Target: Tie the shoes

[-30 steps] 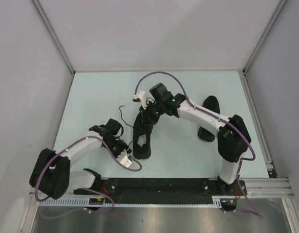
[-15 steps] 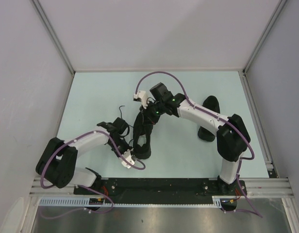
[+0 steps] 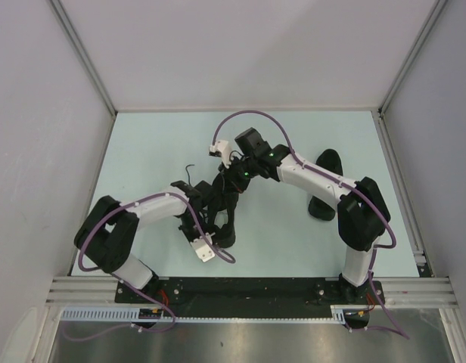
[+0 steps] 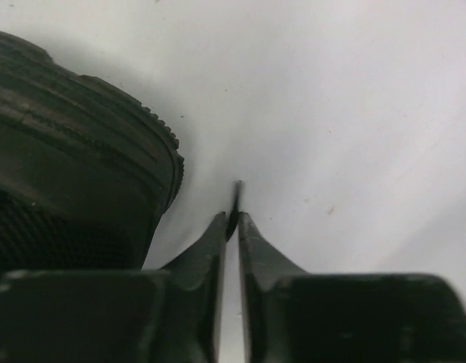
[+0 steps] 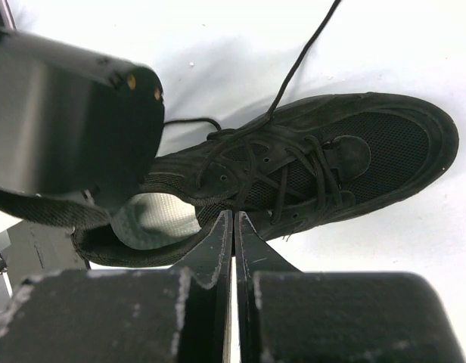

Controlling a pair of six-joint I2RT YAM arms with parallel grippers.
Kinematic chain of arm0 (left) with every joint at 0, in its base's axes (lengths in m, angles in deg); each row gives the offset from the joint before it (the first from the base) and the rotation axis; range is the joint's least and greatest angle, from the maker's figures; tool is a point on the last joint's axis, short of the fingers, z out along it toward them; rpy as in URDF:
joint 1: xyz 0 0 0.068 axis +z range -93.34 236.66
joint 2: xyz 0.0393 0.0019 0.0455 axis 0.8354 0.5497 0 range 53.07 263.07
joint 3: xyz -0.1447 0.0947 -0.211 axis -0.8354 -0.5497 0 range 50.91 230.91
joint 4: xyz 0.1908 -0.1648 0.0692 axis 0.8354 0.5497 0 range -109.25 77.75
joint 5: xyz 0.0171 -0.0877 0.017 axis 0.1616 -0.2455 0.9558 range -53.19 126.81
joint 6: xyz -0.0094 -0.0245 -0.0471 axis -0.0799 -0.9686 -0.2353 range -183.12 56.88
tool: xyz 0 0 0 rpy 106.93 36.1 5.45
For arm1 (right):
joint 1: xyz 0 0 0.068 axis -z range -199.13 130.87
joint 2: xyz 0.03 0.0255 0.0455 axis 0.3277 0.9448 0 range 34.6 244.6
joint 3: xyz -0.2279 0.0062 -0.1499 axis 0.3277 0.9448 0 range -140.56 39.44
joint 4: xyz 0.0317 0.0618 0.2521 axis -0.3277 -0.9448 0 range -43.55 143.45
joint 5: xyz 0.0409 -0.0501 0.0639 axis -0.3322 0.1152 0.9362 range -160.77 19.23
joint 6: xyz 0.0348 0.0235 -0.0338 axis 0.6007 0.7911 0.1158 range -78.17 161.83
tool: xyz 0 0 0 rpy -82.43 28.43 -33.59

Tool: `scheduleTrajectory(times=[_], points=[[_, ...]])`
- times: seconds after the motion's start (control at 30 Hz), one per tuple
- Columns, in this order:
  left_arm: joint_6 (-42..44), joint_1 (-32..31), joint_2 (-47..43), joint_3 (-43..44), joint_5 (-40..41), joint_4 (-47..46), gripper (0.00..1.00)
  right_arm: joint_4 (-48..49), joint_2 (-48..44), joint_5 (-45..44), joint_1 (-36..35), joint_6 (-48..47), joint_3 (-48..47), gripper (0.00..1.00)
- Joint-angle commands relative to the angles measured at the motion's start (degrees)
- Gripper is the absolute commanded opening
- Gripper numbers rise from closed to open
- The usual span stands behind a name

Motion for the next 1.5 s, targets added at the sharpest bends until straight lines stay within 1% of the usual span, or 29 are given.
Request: scheduleTrajectory(times=[0.0,0.07,0.23,0.27,0.37,0.4,0.47,0.5,0.57,0.6,0.67,0.7,0.73,0.77,0.8,0.83,0.87,0.9,0.93,0.97,1.0,1.07,1.17,1.27,1.37,1.4,1.47], points=[[6.8,-1.1,4.2,-1.1,6.0,-0.2,0.05,2.2,0.2,1.2,0.7,1.0,-1.0,0.0],[6.2,-1.1,3.0,-0.9,3.6,0.3,0.0,2.1,-0.1,1.2,0.6,1.0,-0.8,0.0],[1.2,-1.1,-2.3,1.4,-3.4,5.5,0.0,2.1,-0.8,1.4,1.3,1.1,0.1,0.0],[-0.1,-1.1,-3.3,1.7,-5.9,6.2,0.0,2.4,-0.9,1.6,1.4,1.3,0.5,0.0],[-4.1,-1.0,-8.7,1.9,-10.7,7.5,0.0,3.2,-0.9,1.9,1.5,2.0,1.0,0.0],[-6.7,-1.0,-11.5,1.8,-11.7,7.6,0.0,3.3,-0.9,2.0,1.6,2.3,1.3,0.0],[-9.6,-0.9,-13.8,2.2,-14.9,7.5,0.0,3.8,-0.9,2.2,1.6,2.6,1.3,0.0],[-13.1,-0.7,-15.3,2.6,-16.1,7.6,0.0,4.1,-0.9,2.2,1.7,3.0,1.4,0.0],[-17.3,0.7,-16.4,4.7,-19.8,7.6,0.0,4.4,-0.9,2.6,2.0,3.5,1.6,0.0],[-22.4,1.2,-16.7,5.4,-24.1,7.2,0.0,4.7,-0.9,2.7,2.1,3.7,1.7,0.0],[-30.3,3.7,-17.3,7.6,-27.9,3.1,0.0,4.9,-1.1,3.2,2.4,4.5,2.0,0.0],[-40.6,4.6,-17.6,8.0,-31.2,0.7,0.0,5.1,-1.2,3.3,2.7,4.8,2.1,0.0],[-46.8,6.1,-18.2,8.1,-32.2,-5.7,0.0,5.2,-1.3,3.5,2.8,5.3,2.3,0.0],[-58.8,6.7,-18.4,7.8,-32.9,-9.3,0.0,5.3,-1.5,3.7,3.0,5.6,2.5,0.0],[-64.4,7.2,-18.8,7.4,-32.9,-12.7,0.0,5.7,-1.5,3.9,3.4,6.0,2.7,0.0],[-69.8,8.5,-19.6,6.2,-32.8,-19.7,0.0,5.8,-1.6,4.2,3.6,6.4,3.0,0.0],[-78.3,9.1,-19.9,5.5,-33.0,-22.6,0.0,6.0,-1.7,4.5,4.0,7.3,3.2,0.0],[-82.2,9.5,-20.3,4.8,-32.7,-25.3,0.0,6.3,-1.7,4.8,4.1,7.7,3.4,0.0],[-86.5,10.0,-20.7,3.3,-30.2,-31.4,0.0,6.4,-1.8,5.1,4.6,8.0,3.5,0.0],[-92.7,10.3,-21.2,2.6,-29.9,-33.4,0.0,6.7,-1.8,5.3,4.7,9.0,3.8,0.0],[-95.1,10.7,-21.3,1.4,-30.1,-36.6,0.0,6.9,-1.9,5.6,4.9,9.3,4.0,0.0],[-100.9,10.8,-21.4,0.5,-27.6,-38.6,0.0,7.2,-2.0,6.4,5.2,10.2,4.2,0.0],[-105.2,11.9,-21.2,-1.1,-24.7,-40.9,0.0,7.9,-1.9,7.1,5.4,11.8,4.5,0.0],[-107.2,13.0,-20.1,-1.4,-22.8,-41.1,0.0,9.0,-2.3,7.6,5.6,13.2,5.0,0.0],[-108.2,13.9,-19.1,-1.5,-22.8,-40.8,0.0,9.8,-2.5,7.8,5.9,15.1,5.1,0.0],[-108.7,13.9,-18.9,-1.6,-20.9,-41.0,0.0,10.2,-2.5,7.9,5.9,15.4,5.2,0.0],[-108.6,14.1,-18.1,-1.7,-20.8,-41.4,0.0,10.5,-2.7,7.9,6.1,16.0,5.3,0.0]])
